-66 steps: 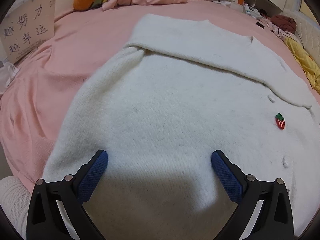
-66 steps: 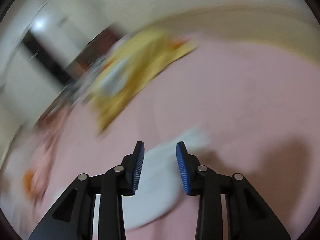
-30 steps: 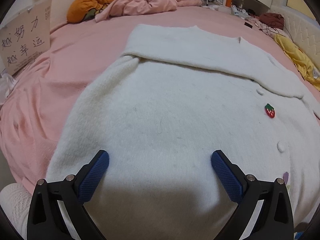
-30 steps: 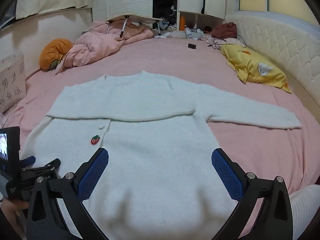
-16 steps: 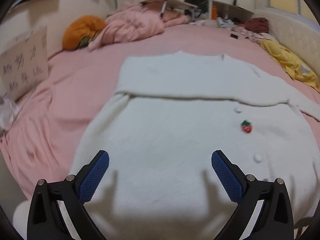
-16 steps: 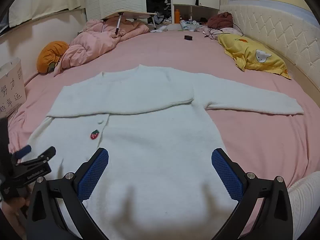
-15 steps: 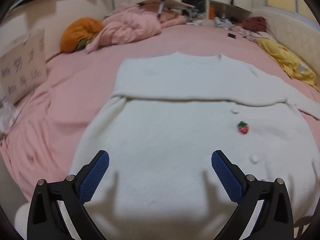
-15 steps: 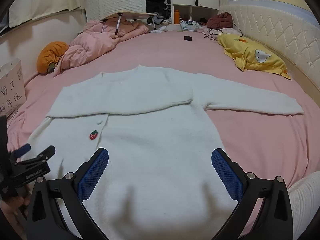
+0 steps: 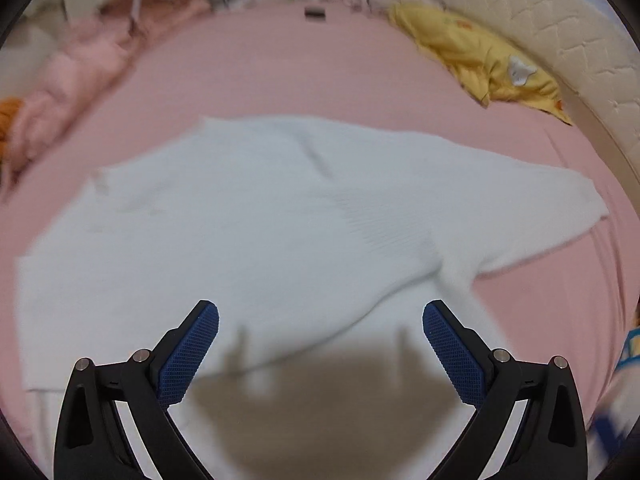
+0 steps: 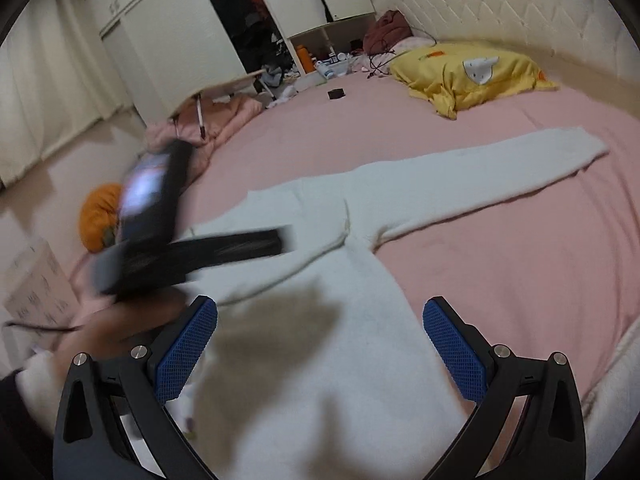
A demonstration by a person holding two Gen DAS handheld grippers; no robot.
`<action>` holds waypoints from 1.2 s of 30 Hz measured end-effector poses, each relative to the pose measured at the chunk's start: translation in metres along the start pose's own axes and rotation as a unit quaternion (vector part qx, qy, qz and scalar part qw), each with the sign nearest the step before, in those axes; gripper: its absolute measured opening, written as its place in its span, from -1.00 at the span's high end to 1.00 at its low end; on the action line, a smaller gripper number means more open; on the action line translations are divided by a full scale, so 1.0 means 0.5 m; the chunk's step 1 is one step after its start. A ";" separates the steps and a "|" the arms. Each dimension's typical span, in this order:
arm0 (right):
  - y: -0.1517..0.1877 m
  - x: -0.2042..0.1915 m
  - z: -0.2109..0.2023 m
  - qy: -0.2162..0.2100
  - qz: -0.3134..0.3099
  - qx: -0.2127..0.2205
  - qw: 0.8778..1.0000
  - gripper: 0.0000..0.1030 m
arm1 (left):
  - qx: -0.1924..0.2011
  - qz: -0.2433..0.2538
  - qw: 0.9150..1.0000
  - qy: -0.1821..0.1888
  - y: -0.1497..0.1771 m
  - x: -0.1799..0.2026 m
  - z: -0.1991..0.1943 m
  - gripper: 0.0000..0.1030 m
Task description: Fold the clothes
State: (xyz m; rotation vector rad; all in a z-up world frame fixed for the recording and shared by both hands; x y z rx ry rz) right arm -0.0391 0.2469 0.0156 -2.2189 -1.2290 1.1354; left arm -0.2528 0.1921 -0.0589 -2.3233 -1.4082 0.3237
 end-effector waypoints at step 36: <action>0.069 -0.015 0.064 0.071 -0.094 -0.023 0.993 -0.99 | 0.155 -0.250 0.913 -0.284 0.324 -0.931 -0.600 0.69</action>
Point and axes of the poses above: each gripper's, at about its wrist camera, not at the fingertips, and z roughly the way its jaws point, x to its right, y to its underside, the point moved 6 cm from there along z, roughly the way its jaws point, and after that the axes turned 6 degrees about z, right-handed, at the moved point
